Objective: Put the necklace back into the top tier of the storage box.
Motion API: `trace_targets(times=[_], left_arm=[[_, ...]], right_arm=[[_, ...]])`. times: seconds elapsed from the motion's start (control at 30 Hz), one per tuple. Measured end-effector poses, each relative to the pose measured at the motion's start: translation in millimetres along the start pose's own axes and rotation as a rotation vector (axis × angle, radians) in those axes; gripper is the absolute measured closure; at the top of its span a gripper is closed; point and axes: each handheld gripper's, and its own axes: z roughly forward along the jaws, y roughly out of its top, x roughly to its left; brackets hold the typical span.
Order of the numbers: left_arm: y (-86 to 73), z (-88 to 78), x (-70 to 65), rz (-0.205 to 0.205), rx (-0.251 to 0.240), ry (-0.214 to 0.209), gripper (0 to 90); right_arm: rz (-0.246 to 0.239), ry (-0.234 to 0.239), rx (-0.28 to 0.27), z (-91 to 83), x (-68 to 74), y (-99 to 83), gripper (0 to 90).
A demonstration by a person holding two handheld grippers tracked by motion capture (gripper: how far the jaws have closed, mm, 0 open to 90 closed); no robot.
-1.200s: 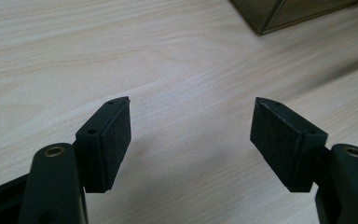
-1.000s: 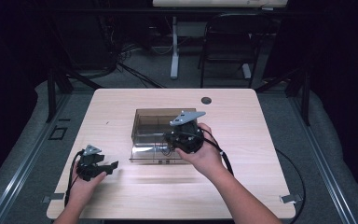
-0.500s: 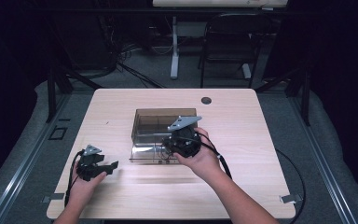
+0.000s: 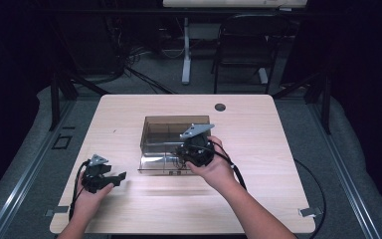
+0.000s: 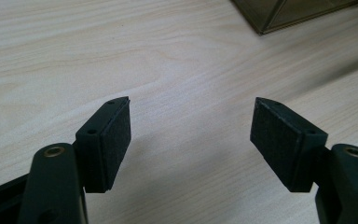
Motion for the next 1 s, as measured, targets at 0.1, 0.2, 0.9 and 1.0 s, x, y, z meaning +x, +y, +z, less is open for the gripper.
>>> trace_targets(times=[0.1,0.2,0.9,1.0], left_arm=[[0.0,0.2,0.0,0.003,0.0,0.0,29.1],[0.0,0.2,-0.1,0.001,0.001,0.001,29.1],[0.0,0.3,-0.2,0.003,0.002,0.0,29.1],[0.0,0.2,-0.2,0.003,0.001,0.0,29.1]], right_arm=[[-0.001,-0.001,0.006,2.6,0.5,-0.5,84.9],[-0.009,-0.002,0.01,5.6,1.5,-0.6,84.8],[-0.013,0.023,0.035,19.8,9.5,-5.5,84.8],[-0.015,0.028,0.036,22.1,9.7,-6.8,84.8]])
